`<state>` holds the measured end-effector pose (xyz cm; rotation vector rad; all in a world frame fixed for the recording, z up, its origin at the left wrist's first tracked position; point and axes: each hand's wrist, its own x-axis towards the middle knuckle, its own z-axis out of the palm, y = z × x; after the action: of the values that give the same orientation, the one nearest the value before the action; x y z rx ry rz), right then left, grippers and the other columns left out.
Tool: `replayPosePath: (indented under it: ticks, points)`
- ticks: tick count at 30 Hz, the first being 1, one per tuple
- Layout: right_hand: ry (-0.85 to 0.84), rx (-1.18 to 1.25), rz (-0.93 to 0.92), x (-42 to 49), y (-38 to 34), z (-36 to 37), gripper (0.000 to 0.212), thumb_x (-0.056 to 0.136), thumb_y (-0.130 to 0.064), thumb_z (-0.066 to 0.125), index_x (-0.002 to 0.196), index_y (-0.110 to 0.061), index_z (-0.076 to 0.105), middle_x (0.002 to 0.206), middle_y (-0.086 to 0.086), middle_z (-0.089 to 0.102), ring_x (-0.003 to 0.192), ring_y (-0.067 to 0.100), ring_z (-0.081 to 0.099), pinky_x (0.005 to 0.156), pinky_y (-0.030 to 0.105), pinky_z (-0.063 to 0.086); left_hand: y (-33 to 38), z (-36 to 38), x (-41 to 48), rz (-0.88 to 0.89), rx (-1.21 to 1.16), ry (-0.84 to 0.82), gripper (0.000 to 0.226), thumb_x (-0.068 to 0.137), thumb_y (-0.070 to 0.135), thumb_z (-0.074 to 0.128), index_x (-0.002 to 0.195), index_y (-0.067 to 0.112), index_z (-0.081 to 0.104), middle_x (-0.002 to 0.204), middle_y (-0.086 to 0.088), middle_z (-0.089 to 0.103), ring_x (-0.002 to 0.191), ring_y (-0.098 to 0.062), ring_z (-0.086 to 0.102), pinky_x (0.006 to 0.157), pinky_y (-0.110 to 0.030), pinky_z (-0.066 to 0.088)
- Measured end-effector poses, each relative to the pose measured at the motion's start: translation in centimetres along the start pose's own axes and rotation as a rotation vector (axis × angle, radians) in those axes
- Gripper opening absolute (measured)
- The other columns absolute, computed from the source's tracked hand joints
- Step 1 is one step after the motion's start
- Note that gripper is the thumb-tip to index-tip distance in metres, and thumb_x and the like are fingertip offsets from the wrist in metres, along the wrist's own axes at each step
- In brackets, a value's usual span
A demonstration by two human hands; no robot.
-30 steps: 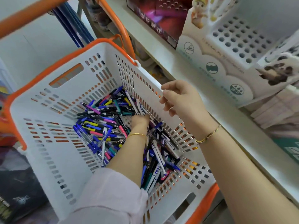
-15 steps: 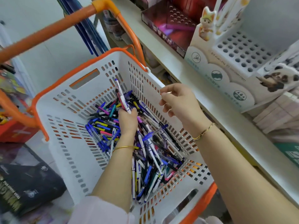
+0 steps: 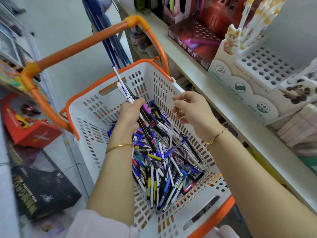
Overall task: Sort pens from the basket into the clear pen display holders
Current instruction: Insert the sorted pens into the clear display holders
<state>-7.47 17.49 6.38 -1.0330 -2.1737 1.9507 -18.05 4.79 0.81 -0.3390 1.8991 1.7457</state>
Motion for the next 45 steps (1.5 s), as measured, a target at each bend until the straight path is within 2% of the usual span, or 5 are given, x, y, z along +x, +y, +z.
replayPosePath:
  ticks: [8, 22, 27, 39, 45]
  points:
    - [0.060, 0.061, -0.073, -2.0, -2.7, -5.0, 0.012, 0.095, -0.005, 0.049, 0.098, -0.010, 0.059, 0.070, 0.004, 0.061, 0.054, 0.012, 0.051, 0.049, 0.022, 0.043, 3.2, 3.6, -3.9, -0.096, -0.322, -0.238, 0.021, 0.098, 0.016, 0.053, 0.080, 0.006, 0.056, 0.056, -0.006, 0.062, 0.051, -0.018, 0.064, 0.049, -0.030, 0.054]
    - [0.502, -0.111, -0.232, -13.9, -4.7, -27.4, 0.015, 0.098, -0.018, 0.050, 0.096, -0.007, 0.059, 0.082, 0.011, 0.061, 0.071, 0.028, 0.061, 0.068, 0.043, 0.054, 5.0, 26.8, -21.2, -0.088, -0.182, -0.970, 0.023, 0.096, 0.010, 0.051, 0.074, 0.006, 0.055, 0.052, -0.002, 0.059, 0.044, -0.011, 0.058, 0.045, -0.023, 0.051]
    - [0.664, -0.179, -0.228, -16.8, -3.3, -33.5, 0.009, 0.096, -0.013, 0.048, 0.098, -0.012, 0.057, 0.079, 0.007, 0.060, 0.060, 0.015, 0.059, 0.054, 0.028, 0.053, 3.1, 31.8, -26.2, -0.210, -0.194, -1.163, 0.021, 0.096, 0.014, 0.050, 0.076, 0.009, 0.053, 0.063, -0.003, 0.054, 0.050, -0.013, 0.055, 0.048, -0.028, 0.051]
    - [0.677, -0.282, -0.305, -15.6, -5.2, -36.7, 0.013, 0.092, -0.011, 0.054, 0.098, -0.007, 0.066, 0.075, 0.005, 0.060, 0.052, 0.013, 0.054, 0.044, 0.021, 0.045, 4.1, 34.5, -26.8, -0.145, -0.074, -1.283, 0.018, 0.084, 0.015, 0.062, 0.097, 0.004, 0.055, 0.069, -0.006, 0.055, 0.055, -0.015, 0.057, 0.054, -0.030, 0.052]
    - [0.557, -0.484, -0.318, -12.6, -7.6, -35.7, 0.042, 0.094, -0.029, 0.057, 0.071, 0.007, 0.057, 0.056, 0.004, 0.027, 0.040, 0.008, 0.021, 0.041, 0.015, 0.021, 4.9, 34.0, -26.2, -0.029, 0.047, -1.216, 0.015, 0.093, 0.007, 0.056, 0.079, 0.002, 0.058, 0.066, -0.008, 0.060, 0.053, -0.016, 0.060, 0.050, -0.030, 0.054]
